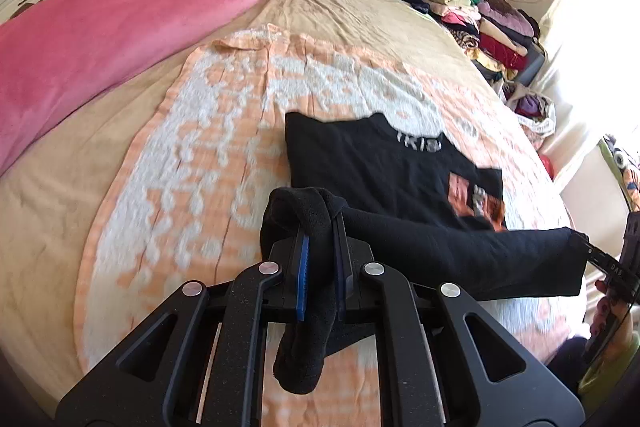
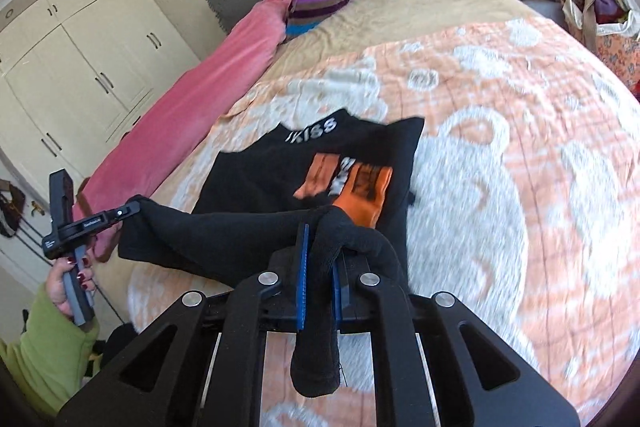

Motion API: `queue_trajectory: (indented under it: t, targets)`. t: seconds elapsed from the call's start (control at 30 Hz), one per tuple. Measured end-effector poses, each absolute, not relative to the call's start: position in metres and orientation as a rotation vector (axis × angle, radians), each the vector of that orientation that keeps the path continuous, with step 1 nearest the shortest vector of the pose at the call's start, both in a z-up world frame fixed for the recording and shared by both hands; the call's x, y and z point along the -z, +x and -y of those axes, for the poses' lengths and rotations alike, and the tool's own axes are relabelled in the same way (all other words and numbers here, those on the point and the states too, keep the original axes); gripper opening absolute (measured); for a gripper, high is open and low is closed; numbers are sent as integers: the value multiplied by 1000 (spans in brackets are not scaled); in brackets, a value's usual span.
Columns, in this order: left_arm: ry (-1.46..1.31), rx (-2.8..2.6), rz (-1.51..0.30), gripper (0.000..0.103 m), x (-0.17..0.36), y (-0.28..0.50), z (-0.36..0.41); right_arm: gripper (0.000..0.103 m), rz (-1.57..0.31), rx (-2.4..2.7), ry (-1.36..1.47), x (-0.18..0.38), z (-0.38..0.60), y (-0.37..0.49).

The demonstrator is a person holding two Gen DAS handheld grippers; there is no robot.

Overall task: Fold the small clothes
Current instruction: 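Lift the hem with both tools, fold it toward the collar, release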

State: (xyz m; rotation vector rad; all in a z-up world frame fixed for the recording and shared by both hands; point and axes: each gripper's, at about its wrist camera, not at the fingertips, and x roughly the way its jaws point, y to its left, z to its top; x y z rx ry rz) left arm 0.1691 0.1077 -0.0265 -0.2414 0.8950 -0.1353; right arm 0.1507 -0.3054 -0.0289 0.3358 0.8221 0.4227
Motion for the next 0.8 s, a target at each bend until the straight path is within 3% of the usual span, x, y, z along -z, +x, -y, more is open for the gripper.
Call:
queue_trajectory:
  t: [0.53, 0.73, 0.8]
  targets:
    - [-231, 41, -973, 5, 87, 246, -94, 9, -866, -305, 338, 92, 315, 222]
    - [-210, 6, -967, 10, 87, 248, -95, 13, -857, -317, 326, 89, 319, 220]
    - [-196, -6, -953, 20, 81, 244, -94, 15, -848, -317, 309, 83, 318, 217]
